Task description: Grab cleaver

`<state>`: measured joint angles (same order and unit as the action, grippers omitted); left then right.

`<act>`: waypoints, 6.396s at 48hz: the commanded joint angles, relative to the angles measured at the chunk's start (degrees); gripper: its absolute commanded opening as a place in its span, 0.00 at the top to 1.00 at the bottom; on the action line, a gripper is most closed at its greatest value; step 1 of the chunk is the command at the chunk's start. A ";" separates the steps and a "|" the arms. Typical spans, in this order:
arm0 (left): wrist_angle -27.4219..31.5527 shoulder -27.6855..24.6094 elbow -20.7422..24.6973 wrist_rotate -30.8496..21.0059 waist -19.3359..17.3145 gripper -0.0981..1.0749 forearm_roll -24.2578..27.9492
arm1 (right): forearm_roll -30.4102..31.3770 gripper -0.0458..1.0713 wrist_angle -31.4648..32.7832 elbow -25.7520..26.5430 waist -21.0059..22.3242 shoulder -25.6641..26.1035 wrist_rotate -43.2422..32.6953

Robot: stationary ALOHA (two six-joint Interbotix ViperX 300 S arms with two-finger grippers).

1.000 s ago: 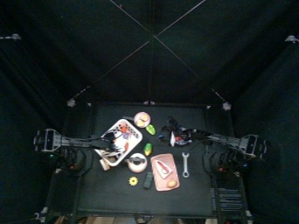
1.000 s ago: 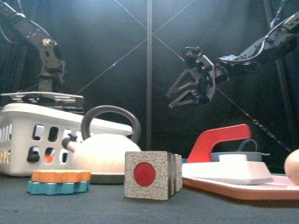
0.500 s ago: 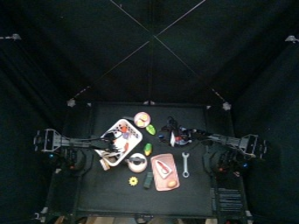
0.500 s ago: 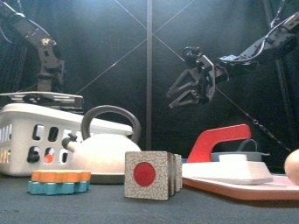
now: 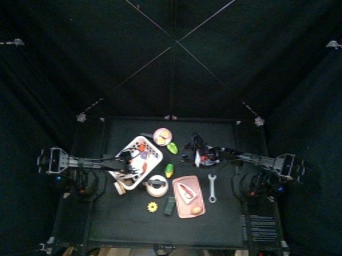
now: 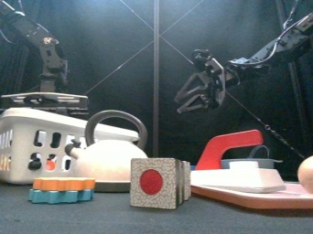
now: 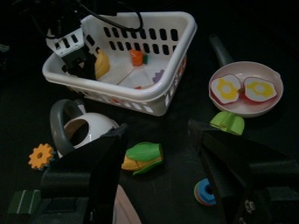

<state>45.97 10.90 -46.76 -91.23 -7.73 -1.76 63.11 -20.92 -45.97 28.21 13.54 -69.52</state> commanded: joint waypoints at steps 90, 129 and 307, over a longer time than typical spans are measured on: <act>0.18 -2.46 2.20 -0.53 -0.09 0.41 7.91 | -0.09 0.15 -0.18 0.70 0.70 0.70 0.00; -1.14 3.87 -0.79 0.00 3.43 0.34 13.18 | -0.26 0.15 -0.18 -1.05 0.97 2.11 -0.09; 6.59 2.20 4.66 12.92 3.08 0.46 18.54 | -0.09 0.15 -0.18 -1.41 2.20 1.67 0.00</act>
<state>51.94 9.93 -43.51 -78.22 -4.57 15.12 63.11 -20.83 -47.72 30.06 14.24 -69.61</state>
